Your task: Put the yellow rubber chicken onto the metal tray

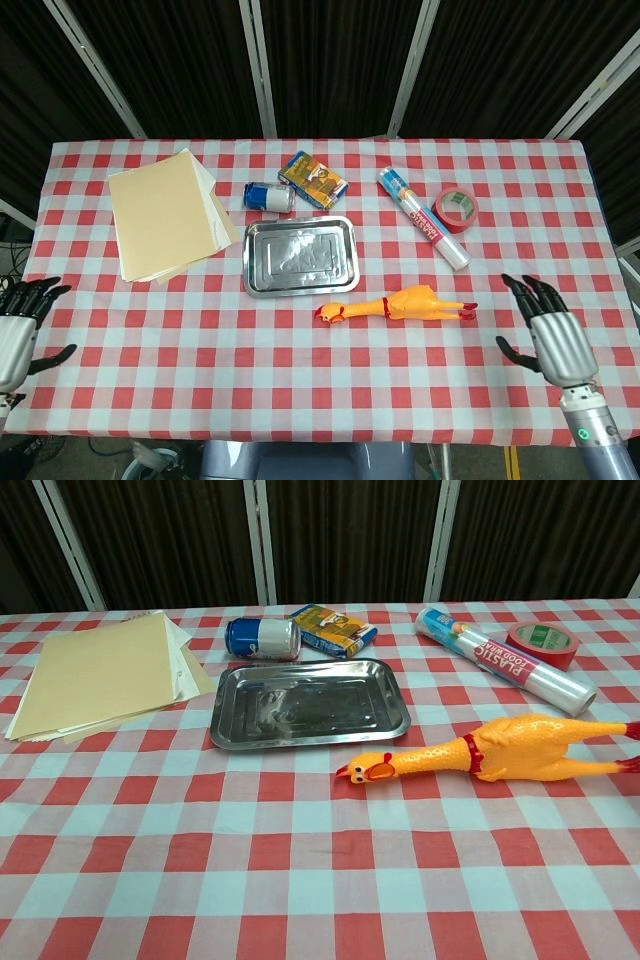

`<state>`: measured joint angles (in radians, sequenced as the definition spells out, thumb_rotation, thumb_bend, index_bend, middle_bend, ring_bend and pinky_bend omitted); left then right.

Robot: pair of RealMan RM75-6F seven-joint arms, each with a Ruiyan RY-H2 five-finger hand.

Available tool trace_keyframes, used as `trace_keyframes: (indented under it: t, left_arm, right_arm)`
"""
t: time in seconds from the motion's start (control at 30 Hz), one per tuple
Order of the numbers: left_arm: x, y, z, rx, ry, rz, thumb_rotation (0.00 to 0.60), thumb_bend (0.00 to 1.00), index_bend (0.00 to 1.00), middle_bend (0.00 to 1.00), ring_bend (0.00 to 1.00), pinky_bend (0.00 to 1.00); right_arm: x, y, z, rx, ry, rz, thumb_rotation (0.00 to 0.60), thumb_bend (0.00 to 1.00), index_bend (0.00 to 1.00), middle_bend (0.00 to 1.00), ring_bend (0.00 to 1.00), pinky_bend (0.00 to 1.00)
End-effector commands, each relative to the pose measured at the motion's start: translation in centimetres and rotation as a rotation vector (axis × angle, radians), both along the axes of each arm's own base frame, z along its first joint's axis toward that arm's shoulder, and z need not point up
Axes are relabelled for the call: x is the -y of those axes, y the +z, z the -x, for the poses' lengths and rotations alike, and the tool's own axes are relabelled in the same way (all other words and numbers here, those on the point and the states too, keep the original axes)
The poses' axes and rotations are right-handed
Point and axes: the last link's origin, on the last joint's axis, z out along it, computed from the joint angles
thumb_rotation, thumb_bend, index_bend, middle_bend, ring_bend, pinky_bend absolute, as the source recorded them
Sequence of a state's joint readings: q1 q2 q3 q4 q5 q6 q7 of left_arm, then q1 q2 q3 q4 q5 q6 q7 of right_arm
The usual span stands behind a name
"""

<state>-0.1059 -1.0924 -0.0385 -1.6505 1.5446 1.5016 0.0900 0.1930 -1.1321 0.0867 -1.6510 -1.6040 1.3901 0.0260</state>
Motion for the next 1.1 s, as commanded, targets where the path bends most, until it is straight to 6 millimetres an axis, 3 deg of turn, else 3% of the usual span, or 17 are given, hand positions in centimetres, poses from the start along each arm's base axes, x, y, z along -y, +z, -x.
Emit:
trace_keyframes:
  t: [0.03, 0.2, 0.63, 1.1]
  left_arm:
    - [-0.2, 0.1, -0.2, -0.003, -0.002, 0.004, 0.6, 0.0, 0.2, 0.14, 0.13, 0.13]
    - [-0.7, -0.1, -0.3, -0.001, 0.006, 0.022, 0.6, 0.0, 0.2, 0.14, 0.13, 0.13]
    - [-1.5, -0.5, -0.5, -0.01, 0.014, 0.042, 0.6, 0.0, 0.2, 0.14, 0.13, 0.13]
    - [-1.6, -0.9, -0.5, -0.006, 0.023, 0.059, 0.6, 0.0, 0.19, 0.13, 0.13, 0.13]
  right_arm:
    - [3.8, -1.5, -2.4, -0.018, 0.069, -0.143, 0.6, 0.3, 0.04, 0.18, 0.11, 0.14]
    - [6.0, -3.3, -3.4, -0.023, 0.065, -0.262, 0.6, 0.3, 0.04, 0.18, 0.11, 0.14]
    - [9.4, -6.7, -3.7, -0.104, 0.024, -0.438, 0.6, 0.3, 0.08, 0.18, 0.11, 0.14]
    - [11.7, -8.7, -2.9, -0.177, -0.041, -0.521, 0.6, 0.3, 0.13, 0.18, 0.11, 0.14]
